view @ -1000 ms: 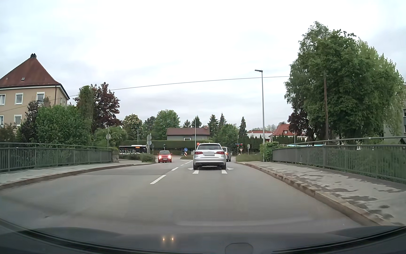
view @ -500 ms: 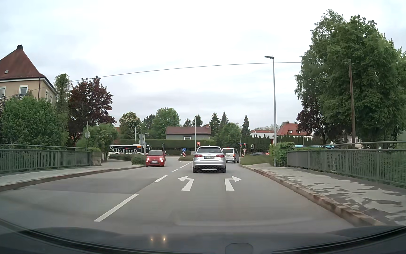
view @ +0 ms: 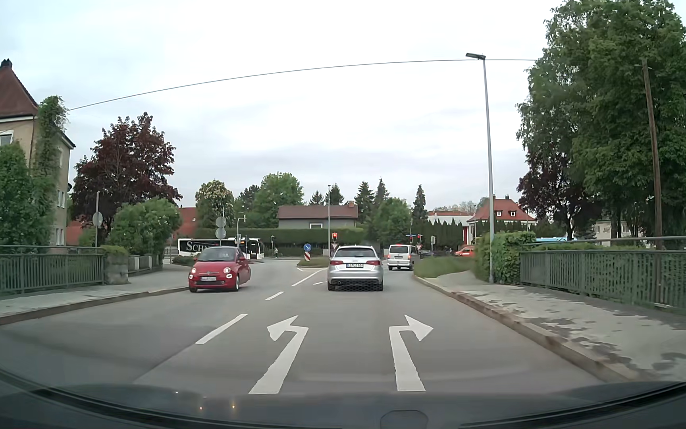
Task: Follow the waypoints while adhering to traffic rules and regulations
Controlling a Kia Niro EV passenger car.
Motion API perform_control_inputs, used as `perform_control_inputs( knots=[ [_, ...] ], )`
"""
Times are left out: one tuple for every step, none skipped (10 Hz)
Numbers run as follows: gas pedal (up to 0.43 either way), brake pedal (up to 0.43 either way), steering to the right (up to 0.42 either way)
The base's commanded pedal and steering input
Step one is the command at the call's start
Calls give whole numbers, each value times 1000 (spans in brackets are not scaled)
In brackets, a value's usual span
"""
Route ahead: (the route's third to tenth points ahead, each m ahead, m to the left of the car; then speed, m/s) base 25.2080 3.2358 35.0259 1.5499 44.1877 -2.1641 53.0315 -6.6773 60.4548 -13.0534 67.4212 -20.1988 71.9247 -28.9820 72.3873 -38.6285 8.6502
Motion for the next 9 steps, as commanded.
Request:
perform_control_inputs(
  knots=[
    [98,0,-5],
    [98,0,-5],
    [98,0,-5],
    [87,0,-5],
    [87,0,-5],
    [87,0,-4],
    [87,0,-2],
    [87,0,0],
    [87,0,0]
  ],
)
